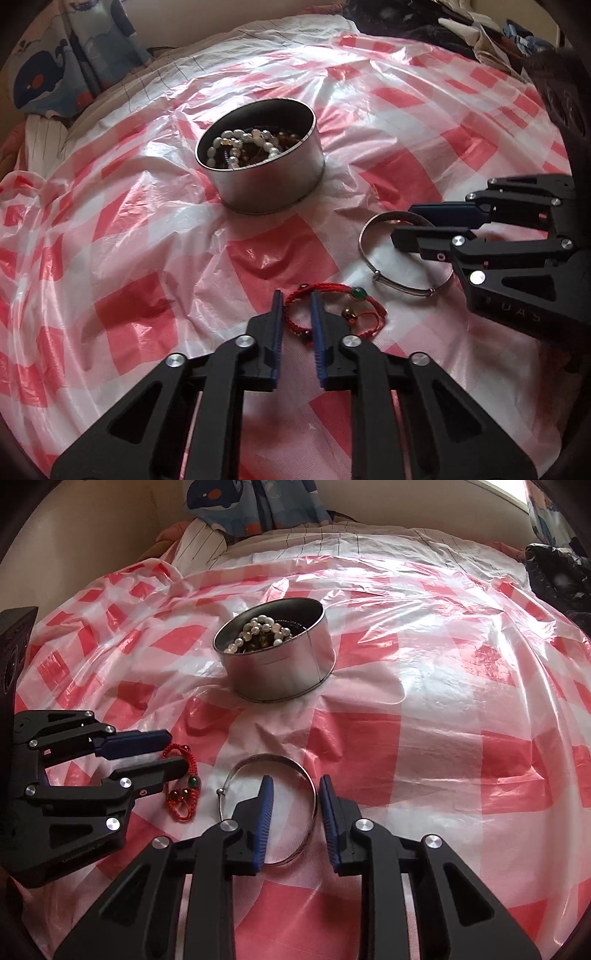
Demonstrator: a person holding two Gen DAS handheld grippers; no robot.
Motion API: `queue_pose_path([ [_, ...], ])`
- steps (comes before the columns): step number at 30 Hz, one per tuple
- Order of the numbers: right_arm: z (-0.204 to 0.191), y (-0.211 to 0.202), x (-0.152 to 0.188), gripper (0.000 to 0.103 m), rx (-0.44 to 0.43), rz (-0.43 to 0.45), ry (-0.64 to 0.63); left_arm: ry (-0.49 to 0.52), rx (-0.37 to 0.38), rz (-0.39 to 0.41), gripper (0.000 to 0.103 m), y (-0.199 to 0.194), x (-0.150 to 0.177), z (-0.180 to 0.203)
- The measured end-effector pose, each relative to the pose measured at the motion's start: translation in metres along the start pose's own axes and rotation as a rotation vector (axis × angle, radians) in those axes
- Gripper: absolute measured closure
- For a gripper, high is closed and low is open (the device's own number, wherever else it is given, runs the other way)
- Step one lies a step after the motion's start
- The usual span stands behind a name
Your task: Organize jewelry
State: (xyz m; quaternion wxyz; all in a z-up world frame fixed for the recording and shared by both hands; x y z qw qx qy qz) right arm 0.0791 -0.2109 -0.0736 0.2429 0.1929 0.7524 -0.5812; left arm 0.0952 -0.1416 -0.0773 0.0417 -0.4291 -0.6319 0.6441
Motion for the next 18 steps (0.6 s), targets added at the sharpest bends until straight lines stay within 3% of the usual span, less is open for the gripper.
queue_pose_path([
  [2, -0.003, 0.001, 0.002, 0.098, 0.008, -0.006, -0.023, 0.002, -0.001, -0.002, 0.101, -0.001, 0.000, 0.001],
  [9, -0.003, -0.018, -0.014, 0.098, -0.045, 0.102, 0.020, -0.167, 0.099, 0.136, 0.101, -0.038, -0.023, -0.024],
  [12, -0.003, -0.025, -0.022, 0.098, -0.055, 0.135, 0.029, -0.195, 0.073, 0.121, 0.101, -0.033, -0.021, -0.031],
  [18, -0.003, -0.017, -0.021, 0.098, -0.052, 0.119, 0.041, -0.200, 0.036, 0.085, 0.101, -0.022, -0.016, -0.036],
])
Point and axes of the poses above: each gripper's, at about its wrist camera, not at the fingertips, and y roughly the way its jaws point, z to its right, x to its underside, the point moved 10 cm from there along y, roughly the way its jaws point, and after that the axes turned 5 degrees about -x, right-handed, at the moved point
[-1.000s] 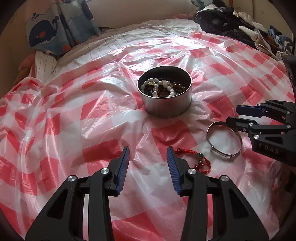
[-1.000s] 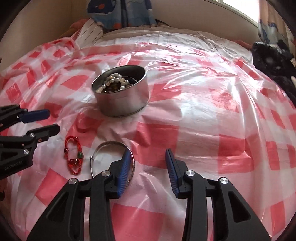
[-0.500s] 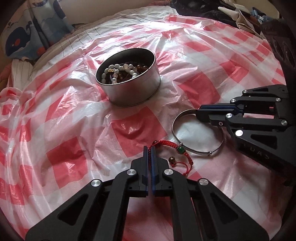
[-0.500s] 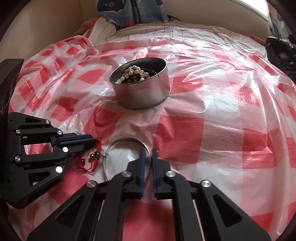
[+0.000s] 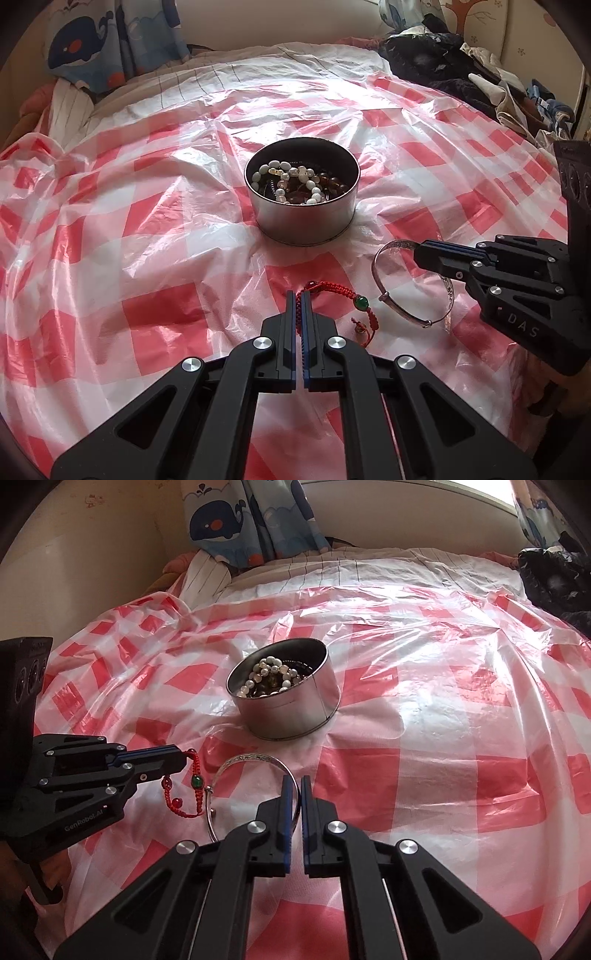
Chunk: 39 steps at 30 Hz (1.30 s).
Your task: Organize jewelry
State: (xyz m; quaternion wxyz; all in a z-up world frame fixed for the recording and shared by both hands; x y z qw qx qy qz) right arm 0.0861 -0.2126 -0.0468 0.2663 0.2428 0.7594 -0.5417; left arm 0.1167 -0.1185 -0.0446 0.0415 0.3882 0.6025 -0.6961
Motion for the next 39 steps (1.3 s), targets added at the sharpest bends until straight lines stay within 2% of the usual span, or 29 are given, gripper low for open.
queue_pose_path([
  [6, 0.004, 0.002, 0.001, 0.098, 0.045, -0.002, -0.021, 0.004, -0.028, -0.013, 0.101, 0.006, 0.003, -0.004],
  [25, 0.000, 0.004, 0.003, 0.098, 0.063, -0.004, -0.047, 0.023, -0.044, -0.035, 0.101, 0.013, 0.008, 0.000],
  [32, 0.004, 0.012, 0.011, 0.096, 0.084, -0.047, -0.043, 0.028, -0.042, -0.078, 0.100, 0.024, 0.016, 0.001],
  [34, 0.006, 0.012, 0.012, 0.093, 0.087, -0.054, -0.037, 0.026, -0.039, -0.081, 0.099, 0.025, 0.017, 0.001],
  [36, 0.007, 0.015, 0.015, 0.075, 0.090, -0.071, -0.042, 0.031, -0.040, -0.083, 0.099, 0.026, 0.017, 0.001],
  [39, 0.005, 0.021, 0.020, 0.076, 0.102, -0.101, -0.071, 0.052, -0.051, -0.084, 0.099, 0.027, 0.018, 0.002],
])
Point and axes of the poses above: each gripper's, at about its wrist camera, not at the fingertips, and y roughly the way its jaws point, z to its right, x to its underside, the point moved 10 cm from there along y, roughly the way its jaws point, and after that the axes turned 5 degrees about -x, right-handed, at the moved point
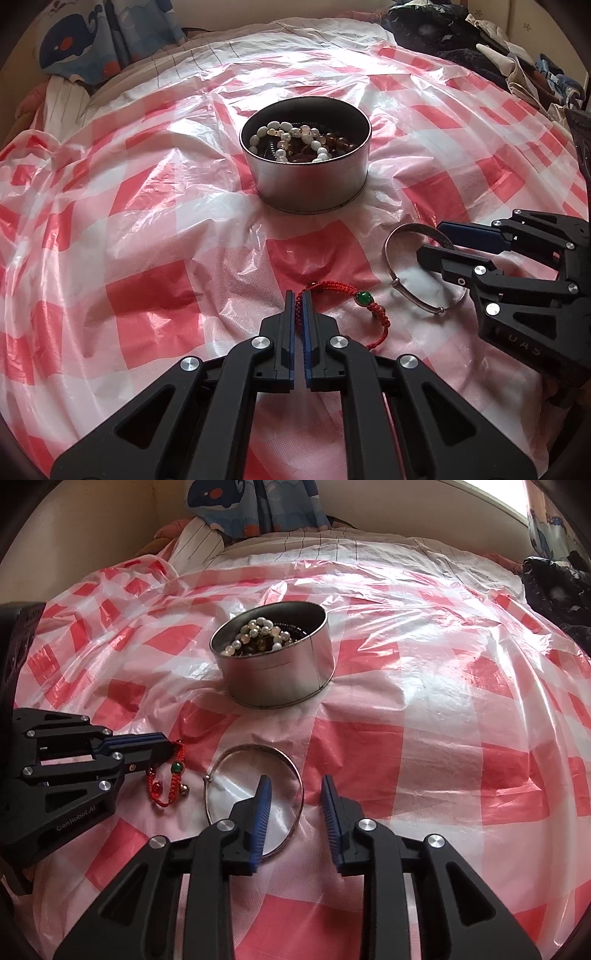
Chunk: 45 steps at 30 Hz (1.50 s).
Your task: Organize jewelry
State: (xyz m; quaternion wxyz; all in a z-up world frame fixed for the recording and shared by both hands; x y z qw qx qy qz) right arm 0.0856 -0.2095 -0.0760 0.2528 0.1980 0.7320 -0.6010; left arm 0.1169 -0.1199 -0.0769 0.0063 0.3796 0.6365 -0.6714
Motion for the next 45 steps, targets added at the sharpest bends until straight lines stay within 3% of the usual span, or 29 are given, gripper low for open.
queue_pose_path([
  [1, -0.001, 0.000, 0.001, 0.078, -0.003, -0.003, -0.005, 0.006, -0.002, -0.001, 0.099, 0.000, 0.000, 0.001],
  [3, -0.001, 0.001, 0.001, 0.095, -0.012, -0.004, -0.003, 0.013, 0.008, 0.003, 0.101, -0.003, -0.001, 0.003],
  [5, -0.001, -0.002, 0.000, 0.098, -0.022, 0.009, 0.007, 0.007, 0.022, 0.026, 0.101, -0.009, -0.005, 0.004],
  [16, 0.001, -0.039, -0.028, 0.098, -0.064, 0.189, 0.053, -0.108, 0.063, 0.170, 0.101, -0.043, -0.035, -0.014],
  [22, 0.004, -0.048, -0.054, 0.098, -0.042, 0.252, 0.059, -0.132, 0.068, 0.230, 0.101, -0.049, -0.074, -0.020],
  [31, 0.019, -0.044, -0.078, 0.098, -0.001, 0.279, 0.073, -0.195, 0.093, 0.263, 0.101, -0.026, -0.119, -0.028],
  [34, 0.019, -0.037, -0.090, 0.098, 0.015, 0.279, 0.060, -0.209, 0.131, 0.230, 0.101, -0.009, -0.128, -0.027],
  [37, 0.015, -0.022, -0.107, 0.098, 0.029, 0.275, 0.035, -0.207, 0.124, 0.142, 0.093, 0.017, -0.124, -0.029],
  [39, 0.011, -0.011, -0.114, 0.098, 0.026, 0.262, 0.018, -0.226, 0.103, 0.140, 0.080, 0.018, -0.118, -0.039],
  [43, 0.008, 0.012, -0.117, 0.095, 0.046, 0.221, -0.005, -0.264, 0.057, 0.142, 0.071, 0.007, -0.102, -0.063],
  [45, 0.011, 0.013, -0.113, 0.086, 0.052, 0.221, 0.002, -0.272, 0.046, 0.146, 0.066, -0.003, -0.092, -0.070],
])
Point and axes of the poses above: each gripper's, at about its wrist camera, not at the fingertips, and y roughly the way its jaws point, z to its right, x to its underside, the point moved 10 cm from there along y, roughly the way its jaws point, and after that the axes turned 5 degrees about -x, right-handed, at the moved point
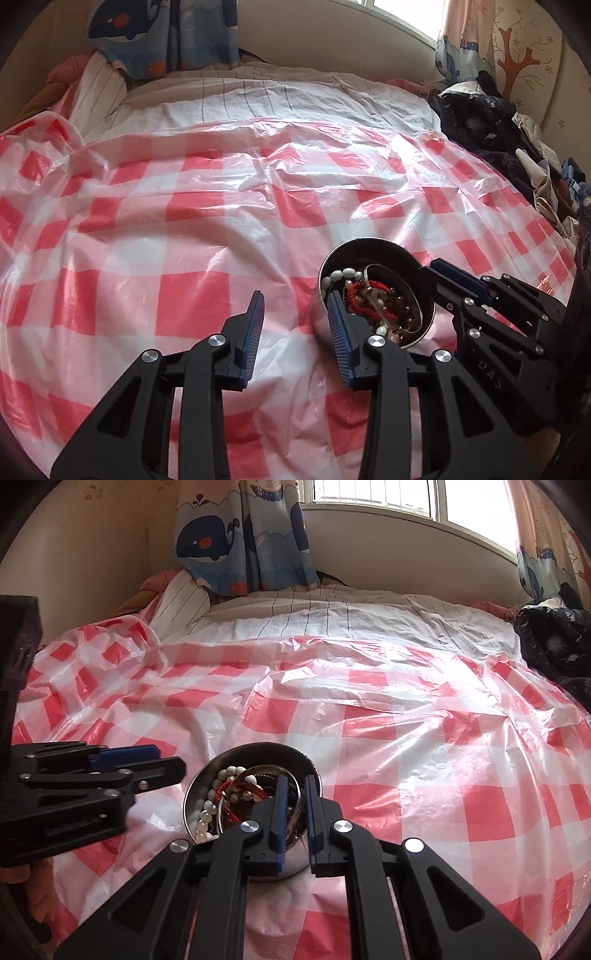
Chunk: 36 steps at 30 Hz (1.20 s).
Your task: Organize jewelry
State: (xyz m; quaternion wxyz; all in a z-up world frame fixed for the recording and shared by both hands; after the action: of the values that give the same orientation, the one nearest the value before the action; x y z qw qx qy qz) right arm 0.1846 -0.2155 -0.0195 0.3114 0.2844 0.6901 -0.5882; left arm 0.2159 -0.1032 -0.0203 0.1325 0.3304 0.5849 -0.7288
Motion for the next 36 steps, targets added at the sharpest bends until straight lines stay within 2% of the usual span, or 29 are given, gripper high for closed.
queue_pose_path([
  [4, 0.004, -0.020, 0.011, 0.081, -0.009, 0.003, 0.031, 0.010, -0.027, 0.018, 0.052, -0.028, 0.026, -0.002],
  [6, 0.004, -0.034, 0.022, 0.073, -0.010, -0.007, 0.030, 0.029, -0.043, 0.011, 0.043, -0.038, 0.047, 0.001],
  [10, 0.003, -0.058, 0.071, 0.066, 0.012, -0.083, 0.021, 0.067, -0.080, -0.030, 0.039, -0.047, 0.094, 0.010],
  [11, 0.004, -0.061, 0.086, 0.062, 0.029, -0.110, 0.021, 0.068, -0.091, -0.035, 0.036, -0.050, 0.103, 0.011],
  [13, 0.004, -0.062, 0.112, 0.045, 0.039, -0.181, 0.026, 0.058, -0.109, -0.033, 0.026, -0.054, 0.121, 0.013],
  [14, 0.004, -0.059, 0.124, 0.032, 0.043, -0.220, 0.026, 0.053, -0.126, -0.031, 0.019, -0.054, 0.128, 0.012],
  [15, 0.002, -0.059, 0.130, 0.026, 0.051, -0.236, 0.012, 0.052, -0.153, -0.028, 0.014, -0.052, 0.135, 0.010],
  [16, 0.002, -0.059, 0.132, 0.020, 0.077, -0.240, -0.002, 0.059, -0.178, -0.032, 0.013, -0.049, 0.141, 0.008],
  [17, 0.006, -0.059, 0.133, 0.007, 0.114, -0.247, -0.001, 0.078, -0.201, -0.043, 0.012, -0.045, 0.147, 0.008],
  [21, 0.010, -0.060, 0.137, 0.007, 0.126, -0.224, 0.008, 0.097, -0.243, -0.030, 0.008, -0.045, 0.148, 0.008],
  [36, 0.012, -0.060, 0.139, 0.007, 0.113, -0.233, 0.022, 0.080, -0.236, -0.012, 0.008, -0.046, 0.147, 0.007],
])
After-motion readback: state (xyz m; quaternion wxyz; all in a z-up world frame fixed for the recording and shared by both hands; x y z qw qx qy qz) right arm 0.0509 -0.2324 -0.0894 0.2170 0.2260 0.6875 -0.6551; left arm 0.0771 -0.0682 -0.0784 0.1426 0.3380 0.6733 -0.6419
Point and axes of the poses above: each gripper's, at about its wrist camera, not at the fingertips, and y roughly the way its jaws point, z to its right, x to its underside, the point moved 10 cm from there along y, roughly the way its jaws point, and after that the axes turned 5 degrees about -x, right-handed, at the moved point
